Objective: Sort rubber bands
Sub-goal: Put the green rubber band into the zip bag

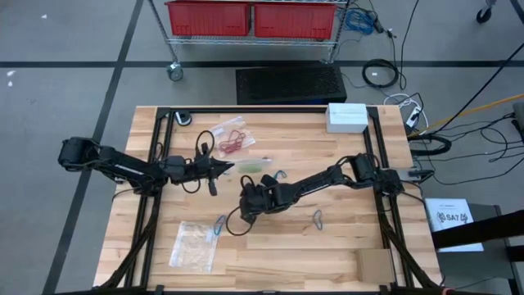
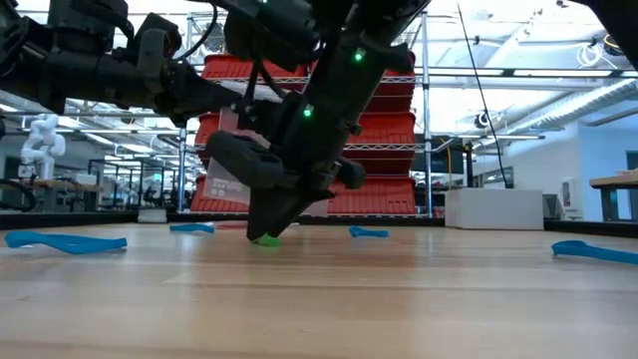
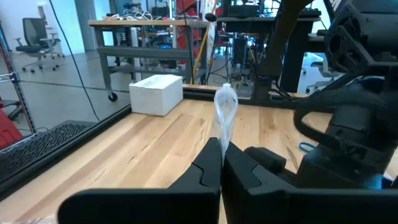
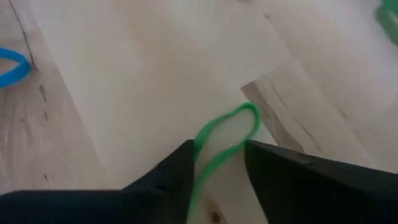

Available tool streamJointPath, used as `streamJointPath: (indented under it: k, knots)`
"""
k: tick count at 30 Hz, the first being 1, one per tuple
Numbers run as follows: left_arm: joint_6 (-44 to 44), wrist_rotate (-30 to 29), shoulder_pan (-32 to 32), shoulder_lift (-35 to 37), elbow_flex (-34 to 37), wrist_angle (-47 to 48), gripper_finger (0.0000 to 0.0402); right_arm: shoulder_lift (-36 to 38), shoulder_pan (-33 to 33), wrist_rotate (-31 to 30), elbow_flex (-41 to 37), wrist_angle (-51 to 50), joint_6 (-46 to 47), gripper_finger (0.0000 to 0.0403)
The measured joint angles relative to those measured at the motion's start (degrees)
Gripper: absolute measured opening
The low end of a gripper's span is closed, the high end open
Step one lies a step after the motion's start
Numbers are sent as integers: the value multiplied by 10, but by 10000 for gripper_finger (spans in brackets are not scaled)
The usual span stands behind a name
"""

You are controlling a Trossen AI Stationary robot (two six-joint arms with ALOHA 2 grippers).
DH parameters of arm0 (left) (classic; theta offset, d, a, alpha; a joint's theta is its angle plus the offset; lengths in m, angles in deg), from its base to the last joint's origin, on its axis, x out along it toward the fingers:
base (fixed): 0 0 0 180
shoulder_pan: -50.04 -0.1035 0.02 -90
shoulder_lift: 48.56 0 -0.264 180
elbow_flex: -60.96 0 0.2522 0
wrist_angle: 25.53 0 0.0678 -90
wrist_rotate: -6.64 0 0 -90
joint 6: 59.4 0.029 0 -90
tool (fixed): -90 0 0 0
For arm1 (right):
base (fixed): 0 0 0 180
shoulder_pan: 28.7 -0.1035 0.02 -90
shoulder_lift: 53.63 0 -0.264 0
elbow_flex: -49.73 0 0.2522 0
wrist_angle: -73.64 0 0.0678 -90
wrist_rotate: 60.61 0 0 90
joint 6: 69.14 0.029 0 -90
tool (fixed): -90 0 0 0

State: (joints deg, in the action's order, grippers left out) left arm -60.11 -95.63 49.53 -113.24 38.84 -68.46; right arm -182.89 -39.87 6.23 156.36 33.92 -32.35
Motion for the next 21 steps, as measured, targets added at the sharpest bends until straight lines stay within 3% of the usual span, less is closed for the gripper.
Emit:
streamJointPath:
  k: [11, 16, 21]
  knots:
    - [0, 0, 0, 0, 0, 2, 0, 3, -5, 37, 1, -3, -68, 10]
    - [0, 0, 0, 0, 0, 3, 0, 31, -12, 39, -1, -28, -99, 1]
    - [-1, 0, 0, 0, 0, 3, 0, 74, -25, -14, -1, -42, -143, 0]
